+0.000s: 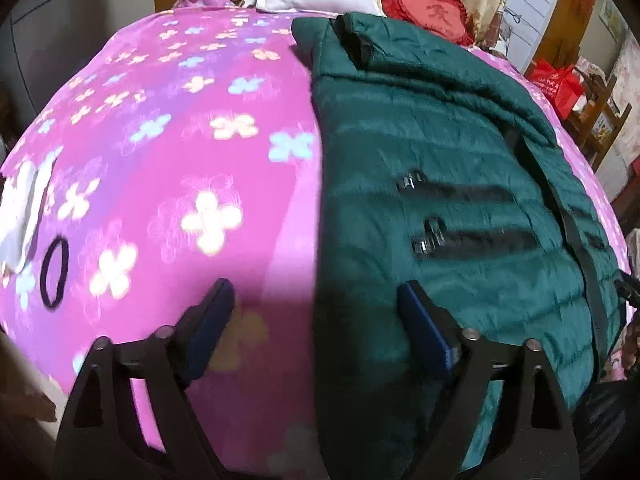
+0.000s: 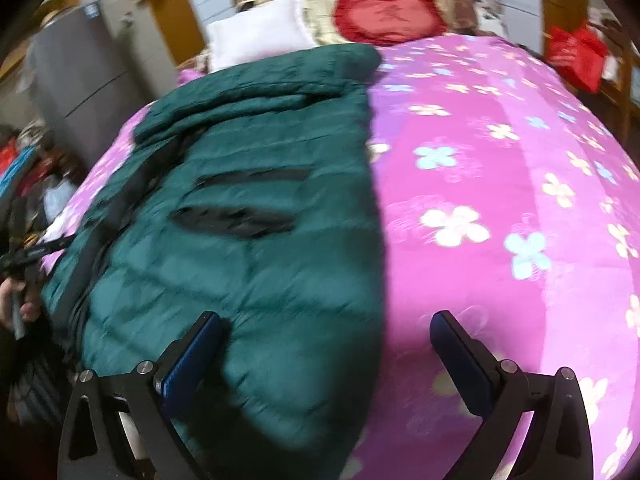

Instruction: Fold large clothes

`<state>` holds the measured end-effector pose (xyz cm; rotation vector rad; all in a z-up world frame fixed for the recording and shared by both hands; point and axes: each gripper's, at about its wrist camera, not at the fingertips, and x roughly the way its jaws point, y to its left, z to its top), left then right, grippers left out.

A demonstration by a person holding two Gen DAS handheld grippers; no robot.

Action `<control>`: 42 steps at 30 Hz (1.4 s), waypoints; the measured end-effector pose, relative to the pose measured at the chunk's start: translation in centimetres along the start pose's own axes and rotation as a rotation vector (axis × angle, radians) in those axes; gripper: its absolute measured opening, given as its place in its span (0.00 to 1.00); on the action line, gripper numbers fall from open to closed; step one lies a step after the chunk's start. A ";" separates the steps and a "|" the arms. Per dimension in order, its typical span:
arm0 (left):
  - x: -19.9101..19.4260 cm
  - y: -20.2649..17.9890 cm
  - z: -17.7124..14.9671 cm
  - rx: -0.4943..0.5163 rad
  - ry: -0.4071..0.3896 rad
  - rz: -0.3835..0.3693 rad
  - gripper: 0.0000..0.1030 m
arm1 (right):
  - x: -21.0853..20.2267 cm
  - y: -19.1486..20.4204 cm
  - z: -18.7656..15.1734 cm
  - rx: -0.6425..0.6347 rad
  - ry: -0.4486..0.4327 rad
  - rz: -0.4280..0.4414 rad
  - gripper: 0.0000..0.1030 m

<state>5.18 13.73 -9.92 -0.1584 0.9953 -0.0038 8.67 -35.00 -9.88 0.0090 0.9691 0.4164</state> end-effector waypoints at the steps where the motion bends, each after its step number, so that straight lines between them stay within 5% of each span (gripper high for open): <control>1: -0.2 -0.2 -0.5 0.006 -0.002 -0.008 0.86 | -0.2 0.4 -0.3 -0.023 0.002 0.035 1.00; 5: -1.1 -0.8 -1.5 0.021 0.006 -0.148 0.86 | -0.5 1.4 -1.1 -0.065 0.008 0.222 1.00; 7: -1.1 -1.8 -1.7 0.060 0.014 -0.213 0.86 | -0.3 2.0 -1.1 -0.087 0.013 0.230 1.00; 10: -1.0 -2.7 -1.5 0.090 0.009 -0.201 0.86 | 0.3 1.9 -0.4 -0.053 0.007 0.238 1.00; 13: -0.9 -2.1 -0.9 0.027 -0.006 -0.213 0.65 | 0.7 2.0 0.2 -0.025 0.007 0.252 1.00; 15: -0.8 -1.0 -0.6 -0.028 -0.003 -0.237 0.41 | 0.6 2.0 0.2 -0.021 0.006 0.272 0.98; 18: -0.8 0.0 -0.5 -0.064 0.003 -0.262 0.36 | 0.3 1.3 -0.1 -0.008 0.009 0.275 0.98; 22: -1.1 -0.4 -0.8 -0.021 -0.002 -0.218 0.40 | -0.5 -0.4 -0.6 0.047 -0.009 0.301 0.98; 27: -1.8 0.6 -1.6 -0.023 0.012 -0.221 0.56 | -1.2 -1.4 -1.7 0.084 -0.011 0.429 0.98; 34: -2.3 -1.1 -3.0 0.021 0.046 -0.335 0.69 | 0.7 -0.3 0.1 0.098 0.014 0.527 1.00; 39: -2.3 -1.0 -2.8 -0.004 0.037 -0.365 0.73 | 2.1 -0.2 2.1 0.132 -0.019 0.471 1.00; 42: -2.0 -0.7 -2.2 -0.031 0.002 -0.329 0.73 | 2.2 1.2 2.5 0.062 -0.029 0.350 0.97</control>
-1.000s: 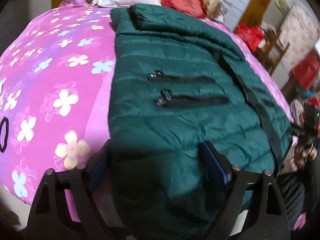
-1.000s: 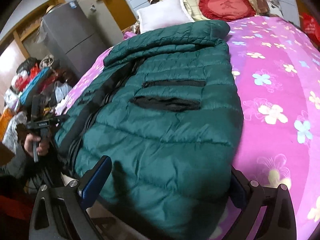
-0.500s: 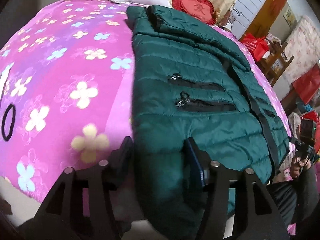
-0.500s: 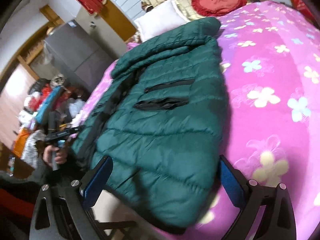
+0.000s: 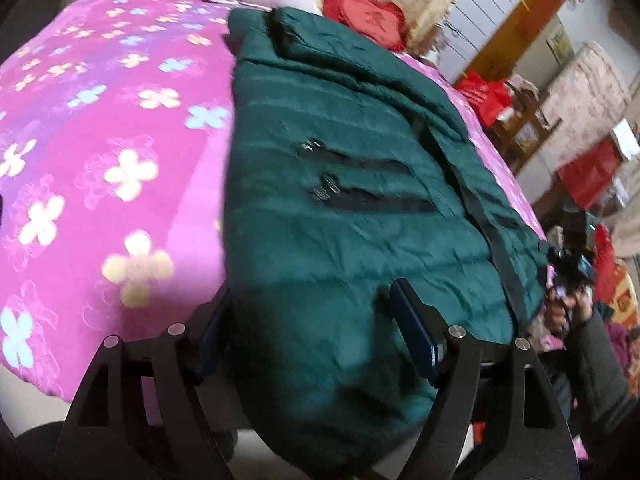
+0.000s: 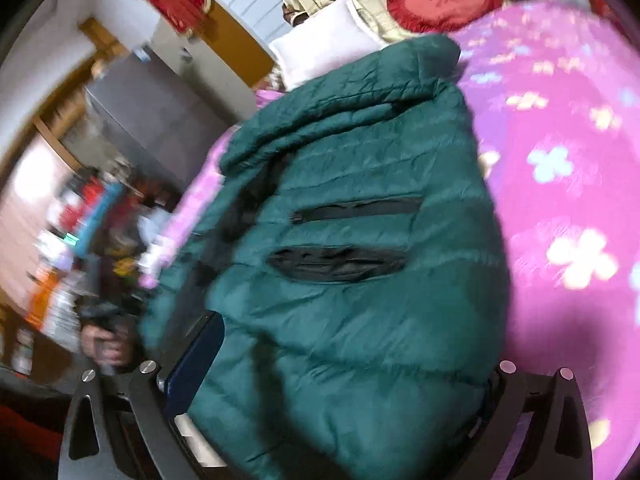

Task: Fold large clothes
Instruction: 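Grasp the jacket hem edge with both grippers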

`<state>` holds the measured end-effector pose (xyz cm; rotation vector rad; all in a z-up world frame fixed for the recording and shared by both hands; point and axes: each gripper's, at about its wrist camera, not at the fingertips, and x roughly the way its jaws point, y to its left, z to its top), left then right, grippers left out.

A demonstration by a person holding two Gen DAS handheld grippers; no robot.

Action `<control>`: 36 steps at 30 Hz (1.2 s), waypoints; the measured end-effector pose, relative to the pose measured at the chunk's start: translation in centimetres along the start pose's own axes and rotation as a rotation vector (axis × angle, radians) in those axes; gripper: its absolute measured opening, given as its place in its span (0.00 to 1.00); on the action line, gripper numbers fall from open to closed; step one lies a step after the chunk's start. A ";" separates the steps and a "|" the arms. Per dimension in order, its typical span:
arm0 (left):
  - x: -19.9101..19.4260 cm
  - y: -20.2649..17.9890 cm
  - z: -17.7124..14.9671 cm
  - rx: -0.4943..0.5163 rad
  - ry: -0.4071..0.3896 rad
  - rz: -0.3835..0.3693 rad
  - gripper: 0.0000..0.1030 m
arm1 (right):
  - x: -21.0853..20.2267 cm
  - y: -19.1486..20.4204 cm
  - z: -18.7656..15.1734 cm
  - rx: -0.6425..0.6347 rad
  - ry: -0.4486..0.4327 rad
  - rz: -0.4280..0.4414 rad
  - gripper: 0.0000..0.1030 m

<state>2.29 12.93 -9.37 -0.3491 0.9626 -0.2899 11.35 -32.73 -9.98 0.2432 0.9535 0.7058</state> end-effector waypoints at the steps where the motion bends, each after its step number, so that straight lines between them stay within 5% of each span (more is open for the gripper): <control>1: 0.0 -0.2 -0.1 0.007 -0.002 0.016 0.72 | 0.0 0.4 -0.1 -0.027 0.004 -0.034 0.90; 4: 0.2 -1.4 -0.7 0.072 -0.012 0.096 0.62 | -0.1 1.3 -1.1 -0.124 0.017 -0.154 0.61; 7: 0.3 -1.4 -0.8 0.088 -0.023 0.124 0.50 | -0.9 1.5 -1.7 -0.161 0.008 -0.173 0.51; 10: 0.4 -1.2 -0.8 0.082 -0.030 0.126 0.49 | -0.3 1.6 -2.0 -0.201 0.018 -0.220 0.52; 12: 0.5 -1.3 -0.9 0.082 -0.044 0.123 0.59 | -0.3 1.6 -2.1 -0.199 0.016 -0.224 0.53; 15: 0.9 -2.0 -1.1 0.111 -0.052 0.125 0.71 | -0.8 1.2 -2.3 -0.155 0.017 -0.165 0.54; 21: 1.3 -2.7 -1.2 0.114 -0.057 0.128 0.79 | -1.4 1.1 -3.4 -0.120 0.030 -0.047 0.55; 31: 1.3 -2.6 -1.1 0.103 -0.053 0.168 0.79 | -0.1 3.0 -3.4 -0.171 -0.024 -0.239 0.55; 36: 0.3 -1.9 -1.5 0.057 -0.068 0.162 0.45 | -0.9 3.6 -3.5 -0.169 -0.012 -0.232 0.52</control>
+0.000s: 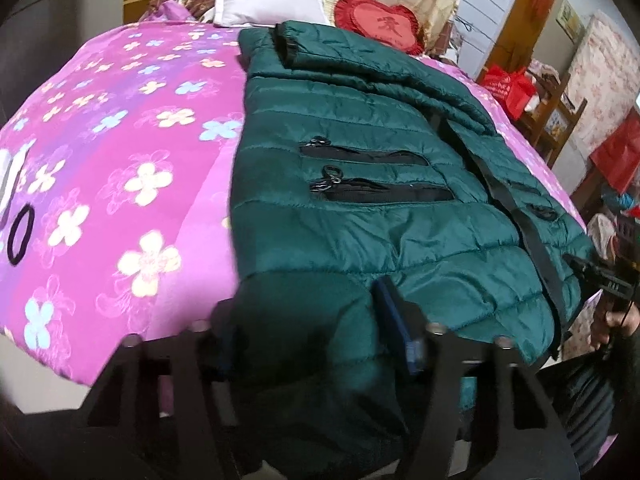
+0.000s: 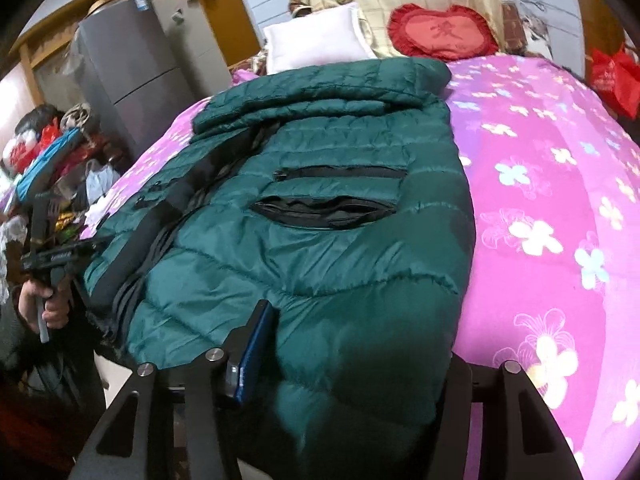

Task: Fold large clothes
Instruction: 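Grasp the jacket hem edge with both grippers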

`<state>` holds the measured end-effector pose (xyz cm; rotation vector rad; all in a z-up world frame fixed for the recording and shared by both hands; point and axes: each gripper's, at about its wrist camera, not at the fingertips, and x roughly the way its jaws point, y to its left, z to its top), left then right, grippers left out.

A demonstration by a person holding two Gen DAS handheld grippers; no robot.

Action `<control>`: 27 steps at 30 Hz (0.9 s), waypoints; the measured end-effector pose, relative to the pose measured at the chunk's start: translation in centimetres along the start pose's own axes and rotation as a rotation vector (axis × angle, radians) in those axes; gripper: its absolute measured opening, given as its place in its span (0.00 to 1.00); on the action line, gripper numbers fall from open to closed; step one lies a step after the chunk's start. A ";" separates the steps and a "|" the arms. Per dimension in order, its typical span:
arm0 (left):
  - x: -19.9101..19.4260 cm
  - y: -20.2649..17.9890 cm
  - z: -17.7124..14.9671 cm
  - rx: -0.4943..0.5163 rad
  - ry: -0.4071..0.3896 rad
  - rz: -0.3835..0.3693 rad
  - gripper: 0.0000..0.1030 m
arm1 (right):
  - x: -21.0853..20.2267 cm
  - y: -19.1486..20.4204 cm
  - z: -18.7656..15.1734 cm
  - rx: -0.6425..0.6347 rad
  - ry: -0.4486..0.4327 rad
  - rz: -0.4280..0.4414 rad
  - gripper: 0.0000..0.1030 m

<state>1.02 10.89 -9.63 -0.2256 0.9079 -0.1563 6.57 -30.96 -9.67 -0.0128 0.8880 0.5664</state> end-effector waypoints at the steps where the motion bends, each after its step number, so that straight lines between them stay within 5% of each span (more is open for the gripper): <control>1: -0.1 0.2 0.0 -0.010 -0.002 0.000 0.40 | -0.2 0.4 0.0 -0.014 -0.006 0.002 0.51; 7: 0.6 -0.4 0.2 0.025 -0.003 0.050 0.33 | 1.0 1.7 0.4 -0.065 0.021 -0.073 0.38; 14: 0.9 -0.6 0.5 0.008 -0.009 0.005 0.54 | 1.4 2.8 0.4 -0.048 -0.020 -0.181 0.38; 16: 0.8 -0.6 0.5 0.011 -0.009 0.017 0.48 | 1.2 2.5 0.2 -0.010 -0.040 -0.182 0.38; 17: 0.7 -0.5 0.5 0.008 -0.012 0.034 0.35 | 1.2 2.6 0.2 -0.008 -0.045 -0.191 0.38; 19: 0.4 0.0 0.6 -0.010 -0.020 0.028 0.25 | 1.1 2.9 0.1 0.000 -0.041 -0.209 0.38; 24: 0.3 -0.2 0.5 0.001 -0.031 0.042 0.24 | 1.4 3.3 0.1 0.040 -0.033 -0.271 0.38; 27: 0.7 0.0 0.4 -0.018 -0.017 0.045 0.32 | 1.6 2.3 0.3 0.126 -0.016 -0.298 0.61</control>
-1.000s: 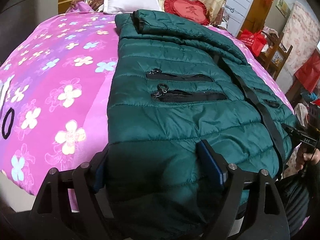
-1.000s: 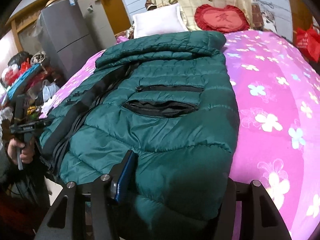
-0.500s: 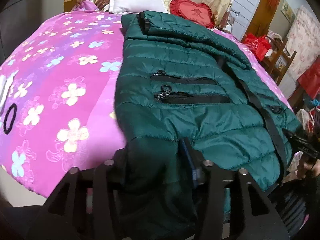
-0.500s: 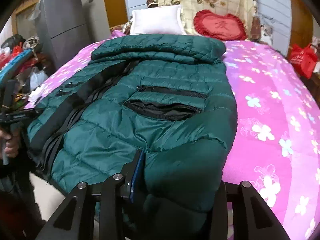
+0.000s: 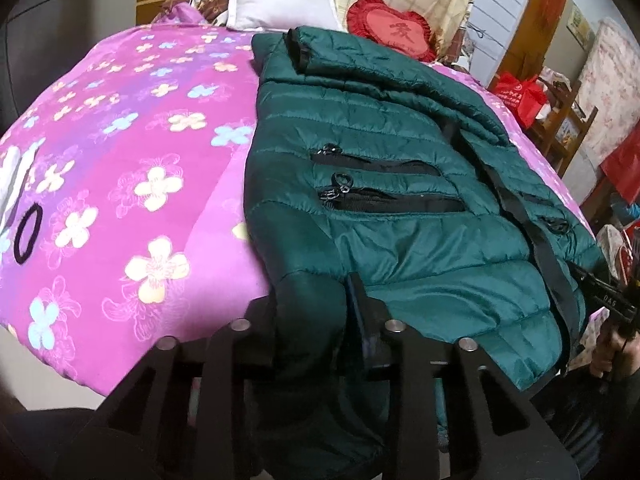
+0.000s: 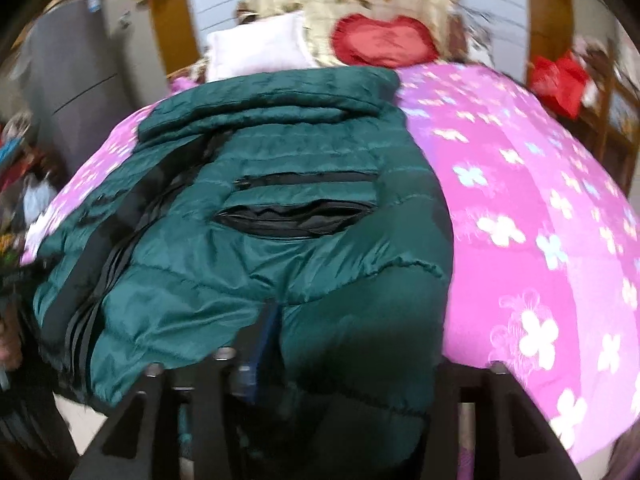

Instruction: Fold large clothes

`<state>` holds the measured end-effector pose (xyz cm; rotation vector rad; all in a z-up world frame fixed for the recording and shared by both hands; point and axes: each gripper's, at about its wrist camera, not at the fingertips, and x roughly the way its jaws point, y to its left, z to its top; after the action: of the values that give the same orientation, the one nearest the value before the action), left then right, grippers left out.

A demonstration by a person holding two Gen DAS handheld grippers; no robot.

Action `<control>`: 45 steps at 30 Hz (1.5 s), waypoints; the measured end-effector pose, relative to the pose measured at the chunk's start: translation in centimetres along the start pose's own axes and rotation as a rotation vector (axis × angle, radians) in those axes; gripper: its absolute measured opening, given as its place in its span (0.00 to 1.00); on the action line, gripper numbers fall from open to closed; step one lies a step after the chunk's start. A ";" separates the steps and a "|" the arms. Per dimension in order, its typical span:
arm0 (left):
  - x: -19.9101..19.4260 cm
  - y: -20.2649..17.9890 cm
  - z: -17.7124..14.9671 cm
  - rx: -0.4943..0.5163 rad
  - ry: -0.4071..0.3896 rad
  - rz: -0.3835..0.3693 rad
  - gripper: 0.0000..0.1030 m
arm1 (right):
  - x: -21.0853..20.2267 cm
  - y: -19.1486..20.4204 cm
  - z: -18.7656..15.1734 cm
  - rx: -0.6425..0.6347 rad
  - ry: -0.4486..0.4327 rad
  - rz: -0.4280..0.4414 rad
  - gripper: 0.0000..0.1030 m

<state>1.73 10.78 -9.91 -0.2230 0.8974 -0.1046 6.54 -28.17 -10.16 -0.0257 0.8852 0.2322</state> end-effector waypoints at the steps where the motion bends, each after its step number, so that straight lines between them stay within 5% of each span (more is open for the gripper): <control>1: 0.0 0.0 0.0 -0.005 -0.004 0.001 0.33 | 0.1 -0.3 0.0 0.018 0.007 -0.020 0.74; 5: -0.1 -0.2 -0.2 0.001 -0.011 0.008 0.38 | 0.6 -1.2 0.3 0.069 0.040 -0.043 0.86; 7: -0.1 -0.3 -0.2 -0.002 -0.019 0.003 0.43 | 0.7 -1.1 0.1 0.067 0.040 -0.041 1.00; 12: -0.1 -0.5 -0.3 -0.001 -0.038 0.030 0.50 | 0.2 -0.9 -1.3 0.018 -0.052 -0.032 1.00; 16: 0.0 -0.5 -0.2 -0.005 -0.026 0.035 0.50 | 0.3 -1.0 -0.6 0.022 0.016 -0.033 1.00; 17: 0.0 -0.4 -0.2 -0.004 -0.023 0.036 0.50 | 0.1 -1.1 -0.4 0.037 0.025 -0.013 0.93; 18: -0.1 -0.5 -0.2 -0.003 -0.022 0.039 0.50 | -0.3 -0.9 -0.4 0.035 0.002 0.043 0.69; 19: 0.0 -0.6 -0.2 0.001 -0.018 0.047 0.50 | -0.6 -0.5 -0.4 0.023 -0.010 0.090 0.59; 22: 0.1 -1.0 -0.1 0.022 -0.011 0.078 0.50 | -1.2 1.0 -0.5 -0.051 -0.036 0.127 0.51; 34: 0.2 -1.5 -0.3 0.034 -0.008 0.100 0.45 | -1.6 0.7 -0.2 -0.030 -0.084 0.081 0.31; 45: 0.2 -1.4 -0.3 0.037 -0.009 0.103 0.43 | -2.0 1.2 -0.6 -0.045 -0.128 0.026 0.28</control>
<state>1.63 9.31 -9.90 -0.1421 0.8958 -0.0249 4.59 -27.45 -8.93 -0.0409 0.7537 0.2751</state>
